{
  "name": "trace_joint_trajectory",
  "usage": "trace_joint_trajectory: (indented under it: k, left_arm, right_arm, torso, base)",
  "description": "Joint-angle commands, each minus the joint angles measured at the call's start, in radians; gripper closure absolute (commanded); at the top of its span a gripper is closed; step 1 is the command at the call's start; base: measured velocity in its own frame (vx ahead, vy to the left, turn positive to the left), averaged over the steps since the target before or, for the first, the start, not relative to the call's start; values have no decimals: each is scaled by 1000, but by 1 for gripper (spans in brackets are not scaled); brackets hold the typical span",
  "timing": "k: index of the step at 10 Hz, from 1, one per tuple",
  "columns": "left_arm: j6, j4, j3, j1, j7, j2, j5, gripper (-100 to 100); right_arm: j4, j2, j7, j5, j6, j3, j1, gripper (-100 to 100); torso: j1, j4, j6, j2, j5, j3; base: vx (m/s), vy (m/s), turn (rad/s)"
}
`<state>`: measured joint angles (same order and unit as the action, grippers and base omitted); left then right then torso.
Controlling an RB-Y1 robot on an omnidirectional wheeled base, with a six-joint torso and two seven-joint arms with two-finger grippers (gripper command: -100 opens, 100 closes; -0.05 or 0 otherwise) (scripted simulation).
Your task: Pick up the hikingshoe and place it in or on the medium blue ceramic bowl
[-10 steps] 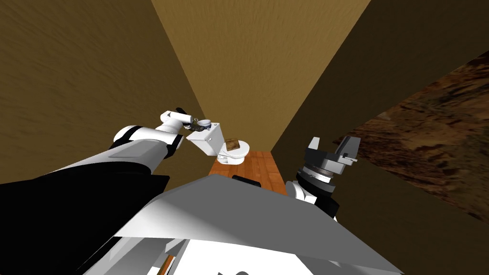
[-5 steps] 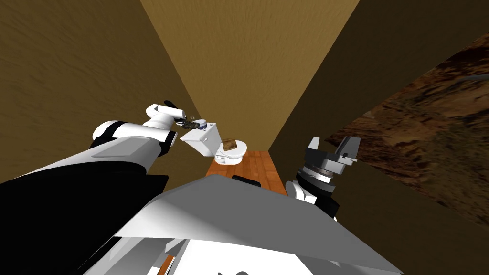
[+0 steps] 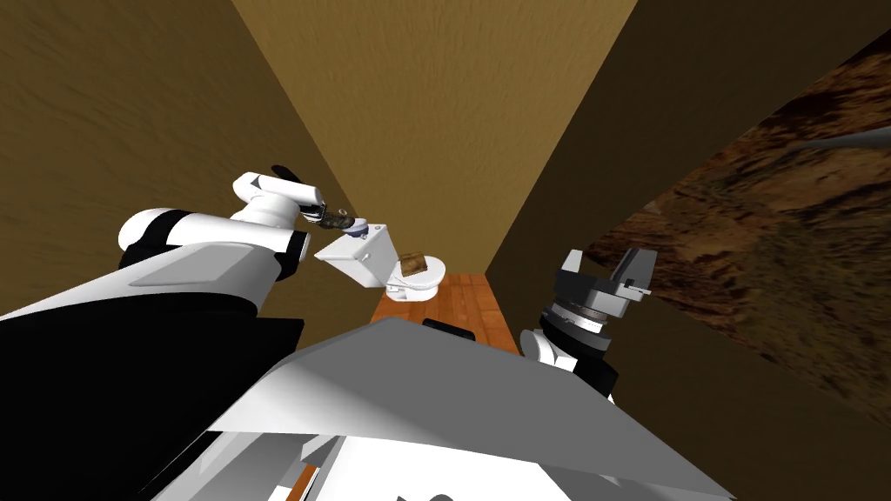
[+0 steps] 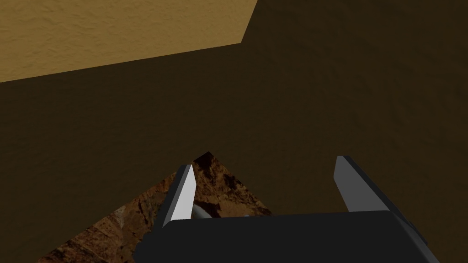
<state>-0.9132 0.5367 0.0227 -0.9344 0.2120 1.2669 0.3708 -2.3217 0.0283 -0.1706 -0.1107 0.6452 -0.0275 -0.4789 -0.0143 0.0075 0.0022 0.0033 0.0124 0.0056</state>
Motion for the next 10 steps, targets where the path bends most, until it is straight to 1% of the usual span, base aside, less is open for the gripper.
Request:
trace_joint_trajectory:
  k: [1,3,4,6,7,8,9,10]
  left_arm:
    - [-28,0,2,-24,14,34,10,100]
    - [-28,0,2,-24,14,34,10,100]
    - [-54,8,-1,-40,20,56,20,100]
    - [-93,22,-13,-58,24,74,35,100]
    - [-119,32,-23,-67,25,79,45,100]
    - [-134,38,-30,-72,25,81,50,100]
    - [-165,52,-45,-83,24,82,62,100]
    - [-182,59,-54,-88,24,81,67,100]
  right_arm:
    - [0,0,0,0,0,0,0,0]
    - [0,0,0,0,0,0,0,0]
    - [0,0,0,0,0,0,0,0]
    - [0,0,0,0,0,0,0,0]
    - [0,0,0,0,0,0,0,0]
    - [0,0,0,0,0,0,0,0]
    - [0,0,0,0,0,0,0,0]
    - [0,0,0,0,0,0,0,0]
  torso:
    - [0,0,0,0,0,0]
    - [0,0,-1,-1,-1,-1]
    - [2,0,-1,1,-1,0]
    - [2,0,0,-1,0,0]
    - [5,0,-1,-3,0,-1]
    - [9,0,-1,-4,-1,-2]
    - [11,-1,-1,-4,-2,-2]
    - [11,-1,-1,-3,-2,-2]
  base:
    - [76,-53,-86]
    - [46,-21,-5]
    - [40,-3,-53]
    - [90,36,-48]
    - [125,129,-13]
    - [110,130,-11]
    - [92,120,24]
    - [128,145,29]
